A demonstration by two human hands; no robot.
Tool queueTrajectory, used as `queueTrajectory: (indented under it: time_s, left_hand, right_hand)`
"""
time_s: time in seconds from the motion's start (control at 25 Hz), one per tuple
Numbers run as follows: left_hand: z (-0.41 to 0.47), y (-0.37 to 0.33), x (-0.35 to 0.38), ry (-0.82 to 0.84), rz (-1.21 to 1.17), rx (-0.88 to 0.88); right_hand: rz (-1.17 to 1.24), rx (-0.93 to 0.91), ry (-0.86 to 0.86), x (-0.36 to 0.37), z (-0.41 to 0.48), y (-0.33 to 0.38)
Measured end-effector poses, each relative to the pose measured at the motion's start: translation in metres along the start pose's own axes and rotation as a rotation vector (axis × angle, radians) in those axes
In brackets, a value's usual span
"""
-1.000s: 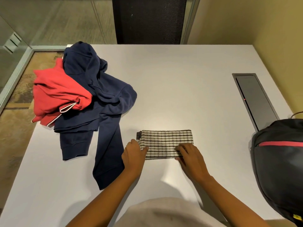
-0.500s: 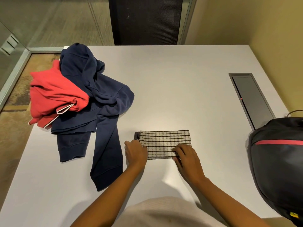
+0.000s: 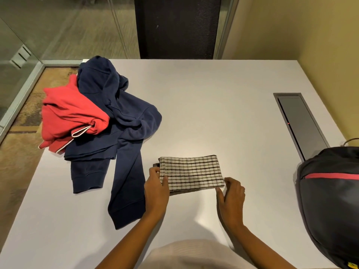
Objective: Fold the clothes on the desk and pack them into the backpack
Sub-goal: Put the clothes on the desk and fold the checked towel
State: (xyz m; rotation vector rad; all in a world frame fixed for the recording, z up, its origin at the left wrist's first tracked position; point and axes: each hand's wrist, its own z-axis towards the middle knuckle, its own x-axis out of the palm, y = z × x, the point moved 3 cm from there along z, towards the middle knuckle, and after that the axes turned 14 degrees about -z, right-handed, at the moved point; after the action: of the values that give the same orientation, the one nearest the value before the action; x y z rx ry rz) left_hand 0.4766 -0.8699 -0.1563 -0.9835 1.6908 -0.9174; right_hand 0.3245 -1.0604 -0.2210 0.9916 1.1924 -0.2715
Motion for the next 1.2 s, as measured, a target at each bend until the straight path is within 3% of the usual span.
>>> queueTrajectory:
  time_s: [0.24, 0.4, 0.52, 0.64, 0.8, 0.92, 1.04, 1.2]
  left_hand:
    - [-0.006, 0.013, -0.002, 0.003, -0.017, -0.052]
    - [-0.006, 0.019, -0.007, -0.033, -0.050, -0.070]
    - [-0.004, 0.023, -0.011, -0.095, -0.056, -0.050]
    - [0.001, 0.032, -0.010, -0.069, 0.007, 0.024]
    - [-0.004, 0.036, -0.004, 0.002, 0.157, 0.140]
    - [-0.003, 0.033, 0.002, 0.019, 0.395, 0.335]
    - [0.006, 0.034, 0.016, 0.125, 0.596, 0.491]
    - [0.019, 0.050, 0.019, 0.196, 0.646, 0.487]
  right_hand:
    - [0.114, -0.009, 0.068, -0.006, 0.016, 0.011]
    - [0.189, 0.006, 0.028, -0.009, 0.022, 0.011]
    - [0.124, -0.112, 0.011, -0.009, 0.020, 0.015]
    - [0.086, -0.175, -0.028, -0.007, 0.019, 0.016]
    - [0.121, -0.107, -0.090, -0.008, 0.021, 0.015]
    - [0.135, -0.017, -0.132, -0.011, 0.013, 0.022]
    - [0.055, -0.234, -0.126, -0.004, 0.012, 0.047]
    - [-0.218, -0.724, 0.079, 0.031, 0.033, 0.072]
